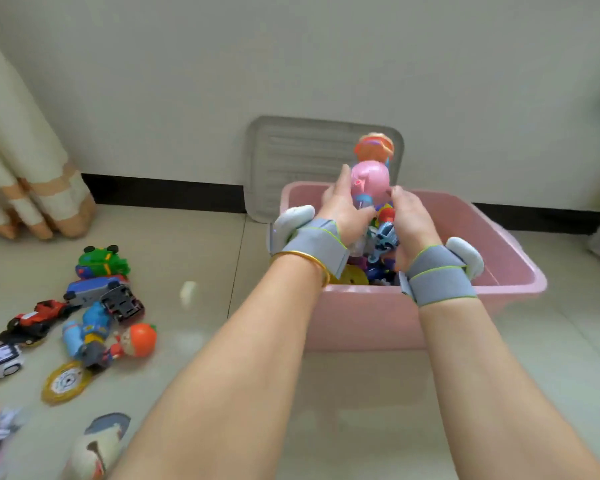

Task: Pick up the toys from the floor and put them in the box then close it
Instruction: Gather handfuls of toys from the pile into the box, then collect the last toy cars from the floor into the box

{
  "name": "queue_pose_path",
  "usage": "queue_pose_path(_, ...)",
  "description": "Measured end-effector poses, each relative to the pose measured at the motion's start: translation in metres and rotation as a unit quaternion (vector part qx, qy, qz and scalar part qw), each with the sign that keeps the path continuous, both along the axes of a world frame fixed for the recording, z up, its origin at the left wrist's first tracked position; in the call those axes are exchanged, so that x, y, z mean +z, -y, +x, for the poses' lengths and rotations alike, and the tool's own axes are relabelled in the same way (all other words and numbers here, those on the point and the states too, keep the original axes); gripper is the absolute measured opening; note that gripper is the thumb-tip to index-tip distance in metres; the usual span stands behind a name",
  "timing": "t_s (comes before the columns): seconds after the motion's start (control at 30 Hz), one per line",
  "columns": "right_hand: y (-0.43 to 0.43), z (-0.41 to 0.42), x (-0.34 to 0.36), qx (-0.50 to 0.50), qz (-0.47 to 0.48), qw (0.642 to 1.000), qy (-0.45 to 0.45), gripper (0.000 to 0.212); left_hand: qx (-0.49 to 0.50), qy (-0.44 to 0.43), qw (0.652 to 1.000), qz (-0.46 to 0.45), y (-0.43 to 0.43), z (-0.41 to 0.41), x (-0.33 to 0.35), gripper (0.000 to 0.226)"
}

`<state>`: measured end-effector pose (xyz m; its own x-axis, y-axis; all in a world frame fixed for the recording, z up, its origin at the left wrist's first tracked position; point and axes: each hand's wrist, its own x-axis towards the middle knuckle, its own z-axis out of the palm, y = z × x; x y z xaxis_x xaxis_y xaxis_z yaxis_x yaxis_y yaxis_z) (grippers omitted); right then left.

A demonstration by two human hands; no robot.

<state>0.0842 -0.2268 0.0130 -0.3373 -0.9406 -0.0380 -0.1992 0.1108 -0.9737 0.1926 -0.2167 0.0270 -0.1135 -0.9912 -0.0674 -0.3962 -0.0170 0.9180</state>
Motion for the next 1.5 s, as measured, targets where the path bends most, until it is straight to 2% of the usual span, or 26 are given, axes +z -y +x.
queue_pose_path(0.03,0.006,-0.010,-0.006,-0.006,0.020,1.000,-0.008,0.050,-0.014,0.013,1.000,0.023,0.003,-0.007,-0.010,0.079)
queue_pose_path(0.1,0.014,-0.025,-0.011,0.007,0.041,0.995,-0.095,0.049,-0.020,0.030,0.998,0.049,0.010,-0.015,-0.029,0.068)
queue_pose_path(0.13,0.013,-0.026,-0.011,0.008,0.049,0.987,-0.153,0.051,-0.015,0.031,0.998,0.048,0.011,-0.012,-0.033,0.065)
queue_pose_path(0.2,0.005,-0.025,-0.008,0.001,0.065,0.977,-0.202,0.053,-0.006,0.046,0.998,0.035,0.012,-0.002,-0.038,0.063)
queue_pose_path(0.3,-0.009,-0.015,0.003,-0.054,0.074,0.944,-0.318,0.042,0.005,0.098,0.995,0.005,0.008,0.019,-0.037,0.062)
queue_pose_path(0.43,-0.022,0.038,0.018,-0.042,0.008,0.922,-0.386,0.037,0.051,0.023,0.998,-0.007,-0.009,0.062,-0.032,0.055)
queue_pose_path(0.5,-0.032,0.081,0.017,0.011,-0.011,0.921,-0.390,0.039,0.098,-0.008,0.995,-0.013,-0.024,0.094,-0.024,0.048)
queue_pose_path(0.57,-0.045,0.125,0.013,0.082,-0.027,0.917,-0.389,0.040,0.138,0.001,0.990,-0.018,-0.041,0.133,-0.019,0.045)
queue_pose_path(0.7,-0.080,0.210,-0.027,0.275,-0.041,0.893,-0.355,0.045,0.193,0.094,0.974,0.078,-0.087,0.230,-0.051,0.043)
queue_pose_path(0.77,-0.111,0.248,-0.054,0.405,0.006,0.842,-0.355,0.041,0.200,0.168,0.953,0.152,-0.125,0.278,-0.072,0.040)
queue_pose_path(0.83,-0.138,0.263,-0.081,0.503,0.078,0.764,-0.397,0.038,0.188,0.229,0.929,0.223,-0.158,0.309,-0.091,0.039)
queue_pose_path(0.9,-0.158,0.260,-0.106,0.547,0.128,0.700,-0.441,0.056,0.171,0.282,0.899,0.288,-0.190,0.330,-0.106,0.039)
queue_pose_path(0.97,-0.173,0.244,-0.125,0.551,0.150,0.667,-0.479,0.079,0.137,0.327,0.874,0.333,-0.212,0.338,-0.116,0.043)
queue_pose_path(1.07,-0.201,0.221,-0.147,0.553,0.152,0.636,-0.517,0.102,0.054,0.421,0.828,0.366,-0.239,0.335,-0.124,0.066)
queue_pose_path(1.17,-0.225,0.204,-0.164,0.549,0.122,0.627,-0.539,0.114,0.015,0.529,0.764,0.369,-0.260,0.330,-0.135,0.097)
queue_pose_path(1.27,-0.235,0.197,-0.177,0.542,0.085,0.638,-0.541,0.122,-0.017,0.575,0.710,0.406,-0.279,0.334,-0.148,0.116)
queue_pose_path(1.33,-0.239,0.198,-0.183,0.538,0.065,0.647,-0.536,0.123,-0.017,0.582,0.703,0.408,-0.287,0.336,-0.155,0.119)
queue_pose_path(1.4,-0.241,0.203,-0.188,0.528,0.046,0.657,-0.536,0.122,0.016,0.575,0.714,0.400,-0.289,0.340,-0.163,0.118)
queue_pose_path(1.5,-0.238,0.219,-0.193,0.510,0.034,0.683,-0.522,0.120,0.080,0.549,0.739,0.382,-0.285,0.336,-0.169,0.101)
